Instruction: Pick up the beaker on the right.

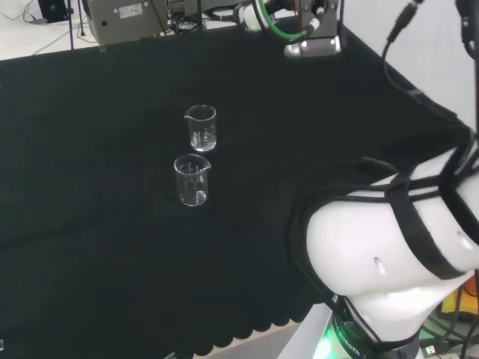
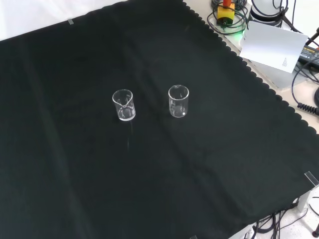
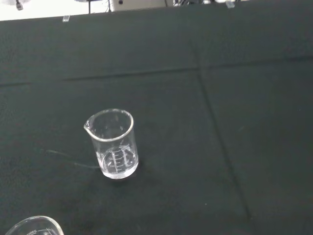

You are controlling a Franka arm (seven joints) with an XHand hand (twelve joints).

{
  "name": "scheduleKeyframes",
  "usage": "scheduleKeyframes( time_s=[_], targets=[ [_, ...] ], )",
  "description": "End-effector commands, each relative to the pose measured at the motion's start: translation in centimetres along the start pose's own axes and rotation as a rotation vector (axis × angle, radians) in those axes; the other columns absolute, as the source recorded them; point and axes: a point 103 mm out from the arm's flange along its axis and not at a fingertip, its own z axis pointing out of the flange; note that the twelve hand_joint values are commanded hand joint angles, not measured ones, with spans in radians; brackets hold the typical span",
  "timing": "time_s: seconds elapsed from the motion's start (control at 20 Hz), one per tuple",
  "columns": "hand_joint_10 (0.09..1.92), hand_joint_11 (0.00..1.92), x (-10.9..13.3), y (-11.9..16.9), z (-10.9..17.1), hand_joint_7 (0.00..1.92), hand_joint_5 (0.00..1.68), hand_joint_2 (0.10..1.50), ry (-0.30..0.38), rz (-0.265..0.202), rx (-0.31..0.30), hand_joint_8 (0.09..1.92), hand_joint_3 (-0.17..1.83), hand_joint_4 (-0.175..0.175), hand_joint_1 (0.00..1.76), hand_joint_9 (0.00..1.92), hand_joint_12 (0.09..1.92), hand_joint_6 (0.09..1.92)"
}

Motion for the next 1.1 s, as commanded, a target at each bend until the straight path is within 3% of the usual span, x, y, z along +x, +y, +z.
scheduleKeyframes(
  time_s=[0.05, 0.5, 0.65, 0.85, 0.95, 1.1],
  targets=[
    [0.67, 0.04, -0.8, 8.0, 6.0, 0.17, 0.32, 1.01, 0.078, -0.065, 0.017, 0.6, 0.36, -0.014, 0.48, 0.31, 1.38, 0.09],
    [0.67, 0.04, 0.1, 12.3, 10.5, 0.16, 0.32, 0.97, 0.09, -0.131, 0.059, 0.61, 0.41, -0.014, 0.51, 0.32, 1.38, 0.09],
    [0.68, 0.04, 0.2, 13.5, 12.2, 0.15, 0.29, 0.88, 0.111, -0.141, 0.155, 0.62, 0.43, -0.014, 0.63, 0.3, 1.39, 0.09],
    [0.7, 0.0, 0.2, 14.2, 14.0, 0.08, 0.2, 0.73, 0.152, -0.174, 0.152, 0.64, 0.56, -0.011, 0.72, 0.23, 1.38, 0.09],
    [0.71, 0.0, 0.3, 14.4, 14.9, 0.07, 0.2, 0.71, 0.171, -0.2, 0.134, 0.64, 0.57, -0.011, 0.73, 0.22, 1.38, 0.09],
    [0.71, 0.0, 0.4, 14.7, 16.2, 0.07, 0.2, 0.7, 0.173, -0.221, 0.157, 0.64, 0.57, -0.011, 0.73, 0.22, 1.38, 0.09]
  ],
)
